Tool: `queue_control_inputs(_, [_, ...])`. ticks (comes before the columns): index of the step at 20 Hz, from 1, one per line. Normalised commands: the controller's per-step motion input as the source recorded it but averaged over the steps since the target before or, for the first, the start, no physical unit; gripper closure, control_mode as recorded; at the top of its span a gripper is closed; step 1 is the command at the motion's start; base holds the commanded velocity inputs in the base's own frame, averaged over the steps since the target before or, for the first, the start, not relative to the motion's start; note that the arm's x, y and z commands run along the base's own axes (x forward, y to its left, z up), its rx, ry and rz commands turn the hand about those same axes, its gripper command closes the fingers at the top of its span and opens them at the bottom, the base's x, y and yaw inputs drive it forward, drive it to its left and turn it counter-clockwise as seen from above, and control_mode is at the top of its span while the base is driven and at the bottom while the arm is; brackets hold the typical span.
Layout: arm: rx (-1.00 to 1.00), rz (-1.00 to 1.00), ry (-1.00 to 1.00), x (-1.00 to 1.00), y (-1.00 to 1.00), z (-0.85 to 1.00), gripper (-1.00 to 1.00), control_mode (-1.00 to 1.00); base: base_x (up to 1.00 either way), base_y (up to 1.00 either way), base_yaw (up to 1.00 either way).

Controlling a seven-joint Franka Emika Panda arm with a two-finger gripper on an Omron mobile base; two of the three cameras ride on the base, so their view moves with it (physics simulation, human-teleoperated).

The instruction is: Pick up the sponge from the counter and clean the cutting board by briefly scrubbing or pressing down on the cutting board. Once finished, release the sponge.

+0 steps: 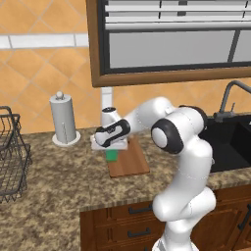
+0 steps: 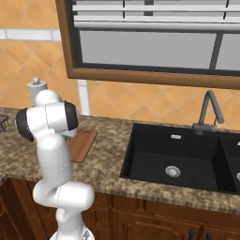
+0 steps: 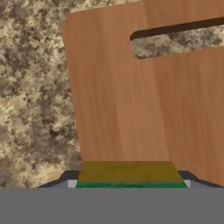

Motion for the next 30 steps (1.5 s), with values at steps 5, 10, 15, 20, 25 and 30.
queue_control_inputs(5, [0.00,0.00,-0.14,0.63,-0.01,-0.11,1.00,-1.00,0.00,0.00,0.00])
queue_control_inputs(10, [0.00,0.01,-0.18,0.59,-0.13,-0.19,1.00,-1.00,0.00,0.00,0.00])
queue_control_inputs(15, [0.00,0.01,-0.16,0.32,-0.15,-0.12,1.00,-1.00,0.00,0.00,0.00])
queue_control_inputs(20, [0.00,0.02,-0.07,0.07,-0.33,0.00,1.00,-1.00,0.00,0.00,0.00])
queue_control_inputs(25, [0.00,0.04,-0.01,0.12,-0.51,0.00,1.00,-1.00,0.00,0.00,0.00])
queue_control_inputs(30, [0.00,0.05,-0.03,0.13,-0.52,0.00,1.00,-1.00,0.00,0.00,0.00])
